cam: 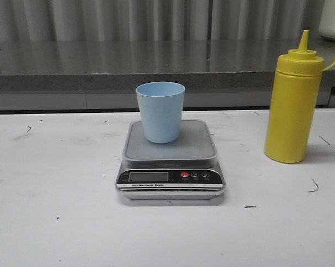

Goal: Pour seasoning into cup on scale with both arms

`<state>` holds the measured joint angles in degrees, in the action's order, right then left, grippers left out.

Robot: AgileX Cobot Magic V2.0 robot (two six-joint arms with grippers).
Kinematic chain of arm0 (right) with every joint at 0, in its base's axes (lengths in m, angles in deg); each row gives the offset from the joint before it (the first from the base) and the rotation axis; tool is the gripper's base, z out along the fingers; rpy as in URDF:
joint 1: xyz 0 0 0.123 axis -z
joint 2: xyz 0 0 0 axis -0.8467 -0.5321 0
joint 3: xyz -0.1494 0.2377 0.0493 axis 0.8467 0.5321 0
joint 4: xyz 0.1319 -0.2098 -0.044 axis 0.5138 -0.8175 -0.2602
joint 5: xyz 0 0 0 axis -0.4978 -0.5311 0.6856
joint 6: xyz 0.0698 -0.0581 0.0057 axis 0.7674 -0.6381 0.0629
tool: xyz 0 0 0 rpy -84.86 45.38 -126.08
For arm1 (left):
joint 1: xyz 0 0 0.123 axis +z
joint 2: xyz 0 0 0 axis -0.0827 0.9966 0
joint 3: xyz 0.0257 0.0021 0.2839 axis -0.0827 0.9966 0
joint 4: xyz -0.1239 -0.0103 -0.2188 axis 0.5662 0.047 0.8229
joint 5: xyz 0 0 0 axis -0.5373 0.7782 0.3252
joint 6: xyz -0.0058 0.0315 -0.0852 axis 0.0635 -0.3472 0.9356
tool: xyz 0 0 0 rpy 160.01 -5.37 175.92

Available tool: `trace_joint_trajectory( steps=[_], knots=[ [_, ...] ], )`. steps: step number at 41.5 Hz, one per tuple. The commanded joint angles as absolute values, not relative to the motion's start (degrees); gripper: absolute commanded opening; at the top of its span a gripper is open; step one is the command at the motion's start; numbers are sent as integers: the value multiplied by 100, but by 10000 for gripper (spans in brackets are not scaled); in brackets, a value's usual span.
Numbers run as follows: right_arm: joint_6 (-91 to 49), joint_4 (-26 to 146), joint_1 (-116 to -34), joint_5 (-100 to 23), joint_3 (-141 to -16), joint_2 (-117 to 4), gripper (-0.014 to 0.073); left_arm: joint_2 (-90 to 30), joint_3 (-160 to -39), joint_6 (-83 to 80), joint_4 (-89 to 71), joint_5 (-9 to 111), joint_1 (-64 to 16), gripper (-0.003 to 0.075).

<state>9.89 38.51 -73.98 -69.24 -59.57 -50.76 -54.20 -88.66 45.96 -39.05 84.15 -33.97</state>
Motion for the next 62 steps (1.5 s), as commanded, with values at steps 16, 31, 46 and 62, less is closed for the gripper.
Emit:
trace_joint_trajectory(
  steps=[16, 31, 46, 62],
  knots=[
    [398, 4291, -7417, -7781, -6361, -2986, 601, -5415, -9018, 4650, -3870, 7996, -3400, 386],
    [393, 4558, -7417, -7803, -6347, -2898, 601, -5415, -9018, 4650, -3881, 7963, -3400, 386],
    [393, 4558, -7417, -7591, -6279, -2898, 144, -5415, -8960, 4650, -3881, 8020, -3400, 96],
    [393, 4558, -7417, -7530, -6279, -2898, -120, -5415, -8962, 4650, -3881, 8020, -3400, -20]
  ],
)
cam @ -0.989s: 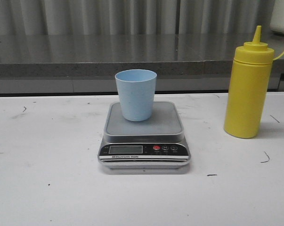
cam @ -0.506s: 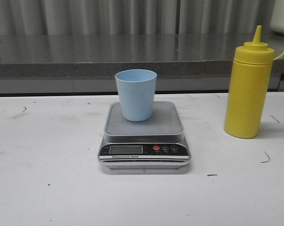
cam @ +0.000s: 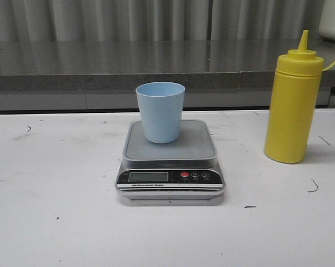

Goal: Pour seasoning into cup on scale with both arms

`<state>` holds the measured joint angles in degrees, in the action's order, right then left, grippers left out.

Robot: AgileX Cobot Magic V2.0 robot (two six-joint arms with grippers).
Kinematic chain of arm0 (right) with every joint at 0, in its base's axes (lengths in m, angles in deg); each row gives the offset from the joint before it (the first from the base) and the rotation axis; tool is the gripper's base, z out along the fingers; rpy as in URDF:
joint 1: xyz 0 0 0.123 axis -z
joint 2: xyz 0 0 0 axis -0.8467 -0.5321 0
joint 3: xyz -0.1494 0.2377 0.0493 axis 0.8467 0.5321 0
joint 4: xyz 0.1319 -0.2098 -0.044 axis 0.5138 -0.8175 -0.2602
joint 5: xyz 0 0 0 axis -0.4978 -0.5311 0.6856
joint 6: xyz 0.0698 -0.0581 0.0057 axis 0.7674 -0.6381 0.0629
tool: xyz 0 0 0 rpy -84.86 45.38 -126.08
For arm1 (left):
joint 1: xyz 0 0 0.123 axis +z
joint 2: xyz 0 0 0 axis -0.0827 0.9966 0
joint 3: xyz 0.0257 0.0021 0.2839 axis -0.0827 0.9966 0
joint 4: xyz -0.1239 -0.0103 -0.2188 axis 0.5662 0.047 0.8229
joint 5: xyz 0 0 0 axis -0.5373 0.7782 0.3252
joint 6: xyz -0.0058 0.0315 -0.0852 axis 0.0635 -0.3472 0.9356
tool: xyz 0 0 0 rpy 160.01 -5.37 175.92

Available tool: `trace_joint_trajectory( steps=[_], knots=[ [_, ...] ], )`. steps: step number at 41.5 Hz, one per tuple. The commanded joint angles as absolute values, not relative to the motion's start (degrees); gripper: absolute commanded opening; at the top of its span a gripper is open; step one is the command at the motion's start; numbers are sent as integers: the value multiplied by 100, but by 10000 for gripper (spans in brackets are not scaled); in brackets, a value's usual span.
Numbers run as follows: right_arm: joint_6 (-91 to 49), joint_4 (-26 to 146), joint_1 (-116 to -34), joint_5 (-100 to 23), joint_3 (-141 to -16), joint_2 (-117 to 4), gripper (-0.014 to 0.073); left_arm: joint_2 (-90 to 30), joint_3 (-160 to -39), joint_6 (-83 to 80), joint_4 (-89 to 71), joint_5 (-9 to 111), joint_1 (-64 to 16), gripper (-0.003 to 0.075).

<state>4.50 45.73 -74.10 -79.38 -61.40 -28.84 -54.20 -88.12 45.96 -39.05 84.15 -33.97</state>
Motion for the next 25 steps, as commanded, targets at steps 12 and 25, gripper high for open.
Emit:
trace_joint_trajectory(
  steps=[12, 25],
  knots=[
    [393, 4558, -7417, -7530, -6279, -2898, -120, -5415, -8962, 4650, -3881, 8020, -3400, -20],
    [393, 4558, -7417, -7543, -6279, -2898, -120, -6122, -7860, 4650, -3750, 7006, -2290, -20]
  ],
)
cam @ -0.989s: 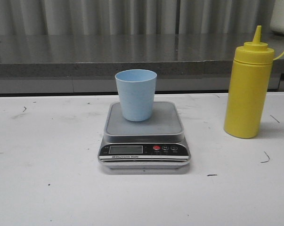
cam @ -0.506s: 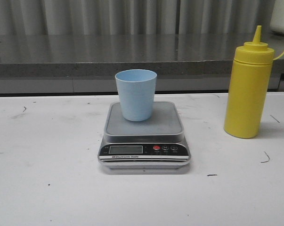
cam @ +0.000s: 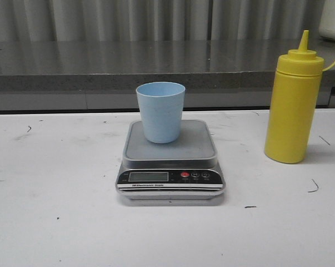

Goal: Pour seasoning into cup on scale with both arms

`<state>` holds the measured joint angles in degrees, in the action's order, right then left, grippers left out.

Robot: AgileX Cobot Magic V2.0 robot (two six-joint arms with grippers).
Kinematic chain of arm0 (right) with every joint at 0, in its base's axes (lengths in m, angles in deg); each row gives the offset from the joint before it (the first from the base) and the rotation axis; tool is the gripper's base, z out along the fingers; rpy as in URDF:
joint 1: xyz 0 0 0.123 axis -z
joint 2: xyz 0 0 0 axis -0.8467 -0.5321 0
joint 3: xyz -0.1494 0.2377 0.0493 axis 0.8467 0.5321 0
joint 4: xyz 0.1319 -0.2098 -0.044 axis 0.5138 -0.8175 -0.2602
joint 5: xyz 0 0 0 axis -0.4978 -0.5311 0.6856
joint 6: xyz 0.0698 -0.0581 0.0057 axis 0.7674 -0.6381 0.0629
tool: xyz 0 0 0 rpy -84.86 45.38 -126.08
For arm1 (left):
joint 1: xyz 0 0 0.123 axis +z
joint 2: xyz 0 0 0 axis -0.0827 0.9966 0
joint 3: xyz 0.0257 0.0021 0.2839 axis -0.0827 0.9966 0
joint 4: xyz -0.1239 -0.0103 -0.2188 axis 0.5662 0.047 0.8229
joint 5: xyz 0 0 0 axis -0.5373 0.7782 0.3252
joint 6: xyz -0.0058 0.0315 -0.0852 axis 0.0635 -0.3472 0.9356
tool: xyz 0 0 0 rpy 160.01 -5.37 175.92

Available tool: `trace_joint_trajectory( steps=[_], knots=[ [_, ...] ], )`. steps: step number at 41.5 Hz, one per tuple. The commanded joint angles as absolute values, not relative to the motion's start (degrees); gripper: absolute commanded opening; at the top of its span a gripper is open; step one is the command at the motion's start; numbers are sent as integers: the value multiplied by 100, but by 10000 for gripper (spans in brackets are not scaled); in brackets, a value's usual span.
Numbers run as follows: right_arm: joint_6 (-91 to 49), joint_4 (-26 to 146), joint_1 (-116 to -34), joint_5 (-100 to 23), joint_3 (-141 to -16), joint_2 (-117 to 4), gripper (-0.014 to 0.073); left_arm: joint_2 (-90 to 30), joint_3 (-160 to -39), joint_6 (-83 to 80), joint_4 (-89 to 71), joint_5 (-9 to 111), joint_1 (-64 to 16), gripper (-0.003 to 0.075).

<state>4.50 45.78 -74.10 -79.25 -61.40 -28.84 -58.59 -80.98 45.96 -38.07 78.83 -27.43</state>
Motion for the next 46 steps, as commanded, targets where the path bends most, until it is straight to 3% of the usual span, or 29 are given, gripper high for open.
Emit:
trace_joint_trajectory(
  steps=[1, 10, 25, 46],
  knots=[
    [393, 4558, -7417, -7543, -6279, -2898, -120, -6227, -7704, 4650, -3749, 6759, -2139, -20],
    [393, 4558, -7417, -7543, -6279, -2898, -120, -7499, -5936, 4650, -3331, 5182, -897, -20],
    [393, 4558, -7417, -7543, -6279, -2898, -120, -8830, -4182, 4650, -3317, 3964, -552, -20],
    [393, 4524, -7417, -7587, -6279, -2898, -120, -8860, -4052, 4650, -3327, 3693, -552, -20]
  ],
)
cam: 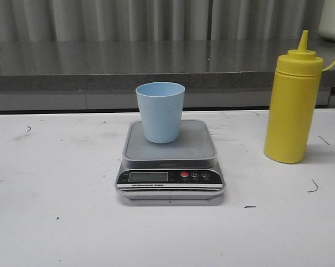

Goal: Pour seasoning into cup on scale with both arms

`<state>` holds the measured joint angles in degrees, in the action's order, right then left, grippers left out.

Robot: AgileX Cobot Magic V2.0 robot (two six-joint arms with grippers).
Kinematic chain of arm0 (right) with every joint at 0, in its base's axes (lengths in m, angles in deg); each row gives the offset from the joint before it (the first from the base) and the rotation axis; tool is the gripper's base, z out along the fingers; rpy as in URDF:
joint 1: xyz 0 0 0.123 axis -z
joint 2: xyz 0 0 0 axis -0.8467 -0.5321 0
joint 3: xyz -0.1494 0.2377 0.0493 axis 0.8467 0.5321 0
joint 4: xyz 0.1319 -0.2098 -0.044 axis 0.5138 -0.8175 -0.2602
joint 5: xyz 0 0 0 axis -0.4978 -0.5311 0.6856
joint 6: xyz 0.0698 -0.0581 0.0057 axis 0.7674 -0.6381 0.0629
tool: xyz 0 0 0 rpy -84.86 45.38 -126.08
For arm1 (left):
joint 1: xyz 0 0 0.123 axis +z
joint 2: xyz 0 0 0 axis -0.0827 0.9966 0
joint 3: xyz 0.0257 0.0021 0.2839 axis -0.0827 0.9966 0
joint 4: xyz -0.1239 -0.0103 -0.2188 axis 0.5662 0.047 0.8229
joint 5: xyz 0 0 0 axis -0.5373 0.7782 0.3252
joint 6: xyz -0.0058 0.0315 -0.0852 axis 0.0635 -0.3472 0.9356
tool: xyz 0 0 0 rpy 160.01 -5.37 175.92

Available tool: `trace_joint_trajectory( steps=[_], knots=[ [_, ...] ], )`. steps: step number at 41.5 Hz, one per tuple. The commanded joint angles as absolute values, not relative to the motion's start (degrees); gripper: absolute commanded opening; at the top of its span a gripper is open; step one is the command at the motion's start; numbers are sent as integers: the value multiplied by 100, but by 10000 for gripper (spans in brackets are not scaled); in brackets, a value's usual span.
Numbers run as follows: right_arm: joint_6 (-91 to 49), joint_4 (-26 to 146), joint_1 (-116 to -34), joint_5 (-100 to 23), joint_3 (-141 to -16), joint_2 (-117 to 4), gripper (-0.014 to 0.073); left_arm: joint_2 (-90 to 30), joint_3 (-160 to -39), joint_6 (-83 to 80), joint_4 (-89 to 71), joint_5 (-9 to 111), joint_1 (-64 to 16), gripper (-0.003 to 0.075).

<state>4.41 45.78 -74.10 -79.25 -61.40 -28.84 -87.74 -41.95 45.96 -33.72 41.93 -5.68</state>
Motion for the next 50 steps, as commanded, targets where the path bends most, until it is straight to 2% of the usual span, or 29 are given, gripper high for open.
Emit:
trace_joint_trajectory(
  steps=[1, 15, 50],
  knots=[
    [393, 4524, -7417, -7593, -6279, -2898, -120, -8860, -4052, 4650, -3327, 3693, -552, -20],
    [393, 4524, -7417, -7608, -6279, -2898, -120, -8875, -4052, 4042, -3214, 3644, -552, -20],
    [393, 4524, -7417, -7608, -6279, -2898, -120, -8865, -4052, 4034, -3119, 3645, -552, -20]
  ],
)
